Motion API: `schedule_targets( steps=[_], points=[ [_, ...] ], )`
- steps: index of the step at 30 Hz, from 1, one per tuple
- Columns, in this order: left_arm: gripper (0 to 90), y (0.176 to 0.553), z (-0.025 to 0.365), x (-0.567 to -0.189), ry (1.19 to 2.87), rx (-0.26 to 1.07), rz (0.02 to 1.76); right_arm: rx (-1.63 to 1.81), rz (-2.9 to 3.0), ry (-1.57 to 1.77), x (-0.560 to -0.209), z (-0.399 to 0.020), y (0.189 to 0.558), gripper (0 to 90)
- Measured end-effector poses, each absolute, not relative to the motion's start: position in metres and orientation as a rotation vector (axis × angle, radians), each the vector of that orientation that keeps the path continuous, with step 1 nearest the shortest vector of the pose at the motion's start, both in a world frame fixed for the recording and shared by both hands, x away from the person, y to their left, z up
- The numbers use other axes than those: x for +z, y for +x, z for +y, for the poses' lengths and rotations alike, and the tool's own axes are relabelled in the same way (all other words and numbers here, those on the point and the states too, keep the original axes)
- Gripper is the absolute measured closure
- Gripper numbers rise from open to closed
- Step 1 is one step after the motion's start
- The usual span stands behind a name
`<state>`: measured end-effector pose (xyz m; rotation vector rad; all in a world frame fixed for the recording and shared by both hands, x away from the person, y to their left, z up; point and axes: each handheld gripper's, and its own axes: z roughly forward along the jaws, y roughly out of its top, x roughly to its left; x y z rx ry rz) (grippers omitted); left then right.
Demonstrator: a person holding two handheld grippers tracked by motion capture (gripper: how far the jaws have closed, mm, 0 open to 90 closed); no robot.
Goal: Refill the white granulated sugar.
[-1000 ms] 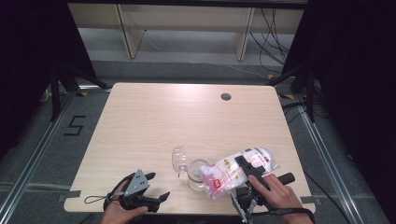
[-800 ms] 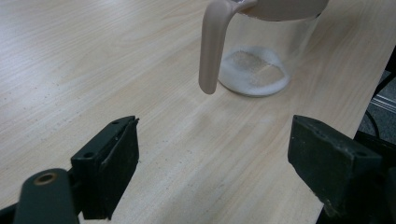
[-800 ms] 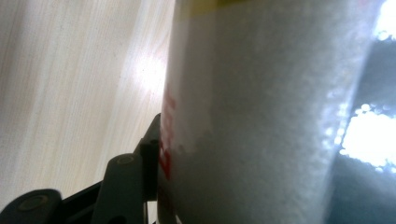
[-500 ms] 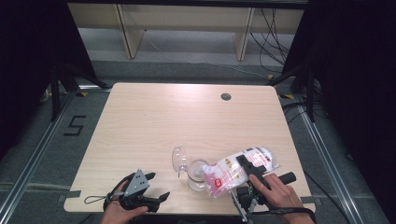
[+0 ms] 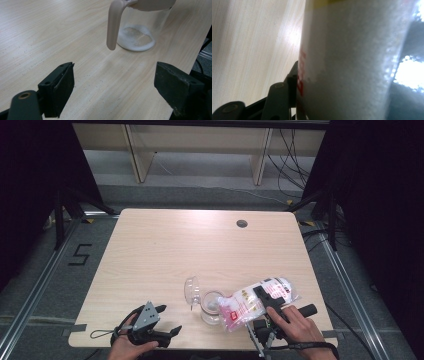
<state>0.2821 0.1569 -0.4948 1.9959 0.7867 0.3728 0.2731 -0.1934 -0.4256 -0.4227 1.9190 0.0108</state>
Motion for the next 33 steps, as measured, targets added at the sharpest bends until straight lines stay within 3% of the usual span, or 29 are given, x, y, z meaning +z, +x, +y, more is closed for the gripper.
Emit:
schedule_targets(
  steps=[33],
  points=[
    [16.4, 0.2817, 0.1571, -0.4947, 2.006, 0.380, 0.792, 0.033, 1.920, -0.444, -0.4249, -0.1906, 0.2735, 50.9]
  ],
)
